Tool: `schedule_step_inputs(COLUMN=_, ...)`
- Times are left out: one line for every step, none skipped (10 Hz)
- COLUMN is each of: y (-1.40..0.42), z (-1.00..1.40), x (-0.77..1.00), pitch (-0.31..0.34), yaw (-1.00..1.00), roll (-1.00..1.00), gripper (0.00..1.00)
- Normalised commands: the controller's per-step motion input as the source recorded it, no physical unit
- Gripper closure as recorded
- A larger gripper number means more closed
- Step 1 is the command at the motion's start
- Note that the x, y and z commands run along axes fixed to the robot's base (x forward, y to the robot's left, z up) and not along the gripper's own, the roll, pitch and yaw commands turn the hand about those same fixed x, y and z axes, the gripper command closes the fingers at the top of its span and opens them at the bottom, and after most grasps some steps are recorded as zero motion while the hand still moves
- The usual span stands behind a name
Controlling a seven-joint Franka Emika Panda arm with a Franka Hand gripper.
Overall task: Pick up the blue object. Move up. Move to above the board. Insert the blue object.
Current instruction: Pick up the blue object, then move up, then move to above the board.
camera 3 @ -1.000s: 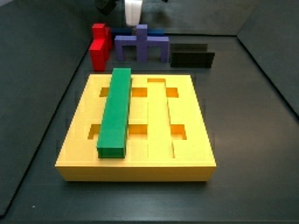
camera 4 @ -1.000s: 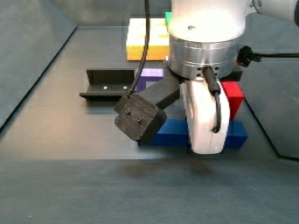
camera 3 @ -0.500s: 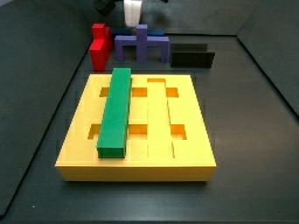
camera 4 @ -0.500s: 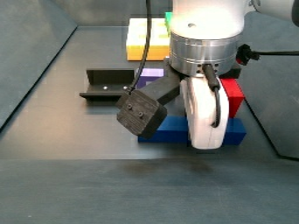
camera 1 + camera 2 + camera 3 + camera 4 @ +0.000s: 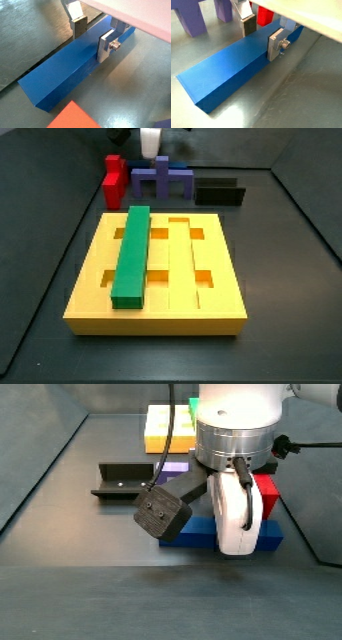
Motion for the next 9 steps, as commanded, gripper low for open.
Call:
schedule_step_inputs(y=0.0, z=0.0, x=0.0, pitch=0.0, yaw=0.0, roll=0.0, gripper=1.0)
schedule_step_inputs(y=0.0, z=0.0, x=0.0, pitch=0.0, yaw=0.0, roll=0.0, gripper=1.0)
schedule_step_inputs(y=0.0, z=0.0, x=0.0, pitch=0.0, yaw=0.0, roll=0.0, gripper=1.0)
schedule_step_inputs(y=0.0, z=0.0, x=0.0, pitch=0.0, yaw=0.0, roll=0.0, gripper=1.0)
schedule_step_inputs(y=0.0, z=0.83, x=0.0, pitch=0.0, yaw=0.0, roll=0.0, gripper=1.0)
schedule_step_inputs(y=-0.05, z=0.76, x=-0.05, pitch=0.037, yaw=0.02, roll=-0.02, gripper=1.0)
schedule_step_inputs(y=-0.04, z=0.53, x=-0.06, pitch=0.05, yaw=0.02, roll=0.0, gripper=1.0)
schedule_step_inputs(y=-0.01, z=0.25, x=-0.02, pitch=0.036, yaw=0.01, roll=0.03, gripper=1.0)
schedule_step_inputs(y=0.0, z=1.4, x=0.0, pitch=0.0, yaw=0.0, roll=0.0, gripper=1.0)
